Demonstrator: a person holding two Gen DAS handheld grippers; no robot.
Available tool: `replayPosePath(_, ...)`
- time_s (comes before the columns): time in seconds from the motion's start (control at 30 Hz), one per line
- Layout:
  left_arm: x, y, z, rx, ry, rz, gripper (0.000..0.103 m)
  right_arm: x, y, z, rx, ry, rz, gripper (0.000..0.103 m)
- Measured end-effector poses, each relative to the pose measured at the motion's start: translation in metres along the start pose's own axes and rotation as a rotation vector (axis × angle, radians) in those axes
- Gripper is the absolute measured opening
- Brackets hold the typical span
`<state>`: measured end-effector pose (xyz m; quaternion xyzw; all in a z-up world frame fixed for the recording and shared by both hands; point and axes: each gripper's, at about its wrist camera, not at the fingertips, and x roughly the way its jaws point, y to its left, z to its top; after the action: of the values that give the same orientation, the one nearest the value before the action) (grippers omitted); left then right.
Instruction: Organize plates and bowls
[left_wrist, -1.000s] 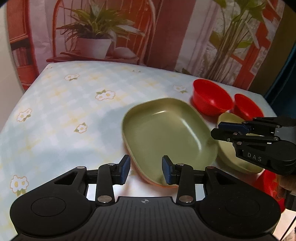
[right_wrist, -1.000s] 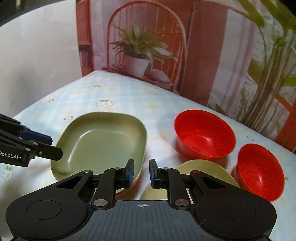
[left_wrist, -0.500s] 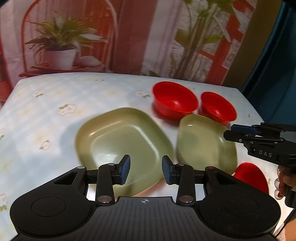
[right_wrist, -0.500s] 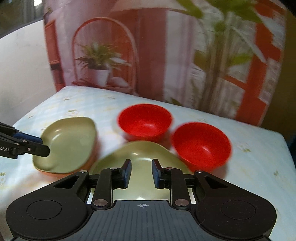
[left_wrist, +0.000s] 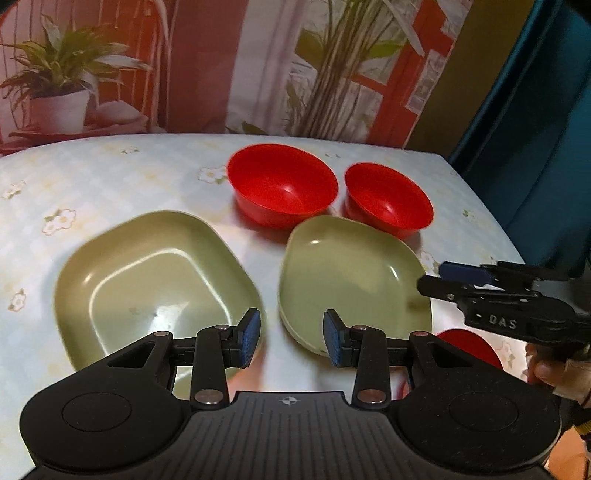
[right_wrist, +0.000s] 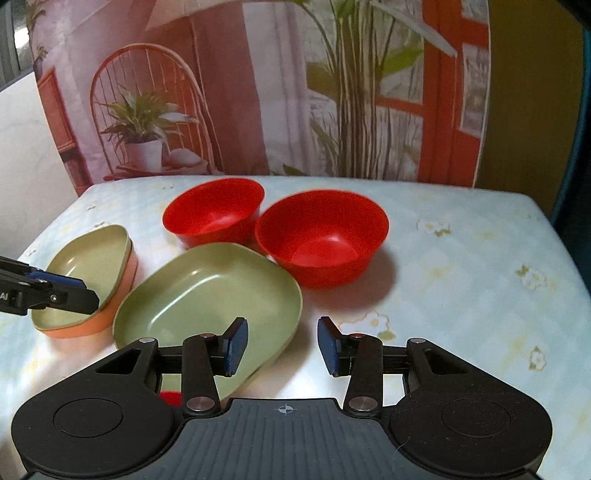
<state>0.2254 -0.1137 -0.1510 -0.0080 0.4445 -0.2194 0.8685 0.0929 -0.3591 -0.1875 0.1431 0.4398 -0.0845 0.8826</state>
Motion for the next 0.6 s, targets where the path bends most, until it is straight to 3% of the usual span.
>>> replayPosePath(0.2, 0.008, -0.002, -0.004, -0.025, 0.033, 0.022, 0.039, 0.007, -0.003, -0.004, 0.018, 0.01, 0.005, 0.039)
replayPosePath(0.43, 0.003, -0.007, -0.005, -0.057, 0.028, -0.027, 0.039, 0.011, -0.005, -0.004, 0.016, 0.01, 0.02, 0.032)
replayPosePath(0.6, 0.017, -0.01, -0.004, -0.044, 0.053, 0.011, 0.039, 0.013, -0.006, -0.003, 0.014, 0.01, 0.026, 0.028)
